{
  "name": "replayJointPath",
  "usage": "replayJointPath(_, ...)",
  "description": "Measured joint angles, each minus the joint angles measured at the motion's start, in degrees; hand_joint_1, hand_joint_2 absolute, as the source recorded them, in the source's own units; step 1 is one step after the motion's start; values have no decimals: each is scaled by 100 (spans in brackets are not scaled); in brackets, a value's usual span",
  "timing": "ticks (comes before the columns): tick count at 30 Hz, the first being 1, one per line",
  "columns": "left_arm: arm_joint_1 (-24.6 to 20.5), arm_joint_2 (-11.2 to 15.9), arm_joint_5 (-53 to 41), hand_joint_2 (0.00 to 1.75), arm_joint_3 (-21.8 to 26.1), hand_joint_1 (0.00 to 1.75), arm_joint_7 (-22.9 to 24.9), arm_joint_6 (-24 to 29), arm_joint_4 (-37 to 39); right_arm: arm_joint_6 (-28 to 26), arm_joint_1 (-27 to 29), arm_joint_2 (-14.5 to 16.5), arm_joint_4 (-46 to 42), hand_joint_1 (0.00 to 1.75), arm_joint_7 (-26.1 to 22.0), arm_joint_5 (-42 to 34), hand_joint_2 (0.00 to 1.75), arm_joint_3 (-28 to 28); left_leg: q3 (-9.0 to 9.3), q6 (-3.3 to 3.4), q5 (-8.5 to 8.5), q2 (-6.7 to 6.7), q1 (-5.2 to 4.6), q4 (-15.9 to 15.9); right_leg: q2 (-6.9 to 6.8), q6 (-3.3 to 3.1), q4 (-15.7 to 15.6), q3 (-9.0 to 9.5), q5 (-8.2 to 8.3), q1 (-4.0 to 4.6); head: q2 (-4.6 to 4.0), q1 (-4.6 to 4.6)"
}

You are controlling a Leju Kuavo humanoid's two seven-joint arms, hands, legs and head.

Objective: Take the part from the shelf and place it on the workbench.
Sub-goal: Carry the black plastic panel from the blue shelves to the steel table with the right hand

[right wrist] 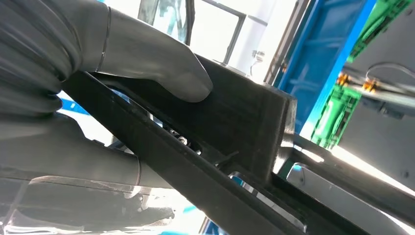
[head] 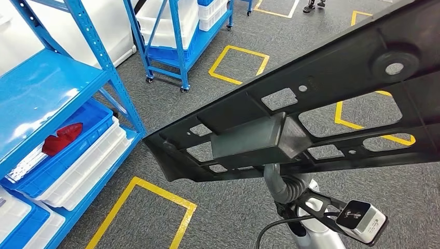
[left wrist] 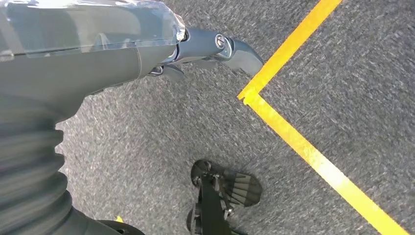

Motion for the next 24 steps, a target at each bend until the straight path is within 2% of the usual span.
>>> replayJointPath(1, -9, 1, -1, 175, 0, 0, 13, 2, 0, 24, 13, -10, -6, 175, 0, -7, 175, -16, 17, -33, -26, 27, 9, -4, 62, -36, -20, 5, 10, -11, 0, 0)
replayJointPath(2, -17, 3, -2, 175, 0, 0, 22, 3, 0, 48, 23, -19, -14, 175, 0, -12, 175, -30, 18, -64, -80, -39, 18, 41, 124, -75, -48, 16, 26, -25, 0, 1)
replayJointPath(3, -23, 4, -3, 175, 0, 0, 28, 4, 1, 70, 28, -22, -22, 175, 0, -17, 175, -40, -28, -87, -186, -165, 28, 186, 183, -114, -78, 30, 44, -41, 0, 0)
replayJointPath(5, -13, 6, -8, 175, 0, 0, 37, 4, 1, 100, 44, -24, -32, 175, 0, -22, 175, -48, -312, -112, -535, -477, 39, 843, 306, -163, -103, 44, 60, -49, 0, 0)
replayJointPath(6, 1, 7, -12, 175, 0, 0, 41, 4, 1, 115, 58, -24, -32, 175, 0, -20, 175, -52, -516, -118, -704, -547, 39, 1261, 378, -173, -100, 43, 60, -40, 0, 0)
replayJointPath(7, 14, 9, -16, 175, 1, 0, 44, 4, 1, 130, 78, -24, -32, 175, 0, -17, 175, -58, -688, -122, -791, -572, 39, 1580, 460, -177, -96, 45, 58, -32, 0, 0)
replayJointPath(8, 23, 12, -21, 175, 1, 0, 47, 4, 0, 143, 97, -24, -32, 175, 0, -14, 175, -67, -778, -120, -760, -579, 39, 1703, 544, -177, -89, 48, 56, -27, 0, 0)
replayJointPath(9, 26, 14, -27, 175, 2, 0, 51, 4, 0, 154, 114, -24, -32, 175, 0, -11, 175, -75, -758, -113, -610, -588, 40, 1582, 629, -173, -81, 55, 53, -25, 0, 0)
replayJointPath(10, 24, 16, -31, 175, 2, 0, 55, 4, 0, 160, 129, -24, -33, 175, 0, -10, 175, -84, -629, -100, -368, -634, 45, 1234, 711, -165, -69, 64, 47, -27, 0, 0)
replayJointPath(11, 23, 20, -34, 175, 1, 0, 58, 5, 0, 163, 140, -24, -33, 175, 0, -9, 175, -93, -460, -81, -146, -748, 53, 811, 788, -150, -54, 69, 39, -30, 0, 0)
replayJointPath(12, 23, 22, -33, 175, 1, 0, 61, 7, 0, 167, 148, -24, -34, 175, 0, -7, 175, -104, -307, -66, 6, -867, 63, 436, 863, -130, -30, 61, 29, -29, 0, 0)
replayJointPath(13, 23, 26, -27, 175, 1, 0, 63, 12, 0, 168, 157, -24, -34, 175, 0, -2, 175, -116, -206, -49, 85, -967, 65, 189, 930, -101, -13, 45, 27, -32, 0, -1)
replayJointPath(14, 22, 28, -16, 175, 2, 0, 64, 18, 0, 169, 173, -24, -35, 175, 0, 3, 175, -130, -166, -27, 86, -1016, 59, 95, 992, -67, -4, 22, 33, -40, 0, -1)
replayJointPath(16, 9, 31, 6, 175, 2, 0, 62, 28, 0, 176, 219, -24, -42, 175, 0, 15, 175, -160, -152, 29, 97, -928, 49, 68, 1094, 9, -11, -13, 55, -56, 0, -1)
replayJointPath(17, 0, 32, 12, 175, 2, 0, 60, 31, 0, 184, 244, -24, -51, 175, 0, 20, 175, -177, -139, 69, 115, -861, 53, 46, 1033, 36, 20, -37, 36, -54, 0, 0)
replayJointPath(18, -5, 35, 15, 175, 3, 0, 55, 34, 0, 195, 260, -23, -63, 175, 0, 33, 175, -193, -131, 110, 133, -792, 59, 20, 892, 57, 146, -102, -44, -46, 0, 0)
replayJointPath(20, 4, 47, 27, 175, 9, 0, 45, 43, 0, 214, 282, -17, -82, 175, 0, 67, 175, -215, -120, 169, 145, -638, 49, -9, 516, 89, 754, -403, -370, -49, 0, 1)
replayJointPath(21, 17, 57, 46, 175, 17, 0, 37, 49, 0, 222, 296, -13, -84, 175, 0, 88, 175, -224, -122, 181, 140, -560, 36, -8, 409, 108, 1173, -614, -556, -65, 0, 1)
replayJointPath(22, 26, 68, 66, 175, 31, 0, 30, 52, 0, 230, 315, -10, -84, 175, 0, 102, 175, -232, -123, 183, 135, -480, 25, -7, 364, 124, 1521, -792, -672, -86, 0, 1)
replayJointPath(23, 29, 78, 87, 175, 47, 0, 22, 55, 0, 237, 334, -9, -84, 175, 0, 112, 175, -243, -122, 181, 128, -403, 17, -6, 341, 137, 1701, -886, -694, -103, 0, 1)
replayJointPath(24, 25, 87, 113, 175, 67, 0, 14, 59, 0, 245, 347, -8, -85, 175, 0, 117, 175, -256, -117, 173, 118, -329, 14, -5, 318, 145, 1628, -850, -600, -115, 0, 1)
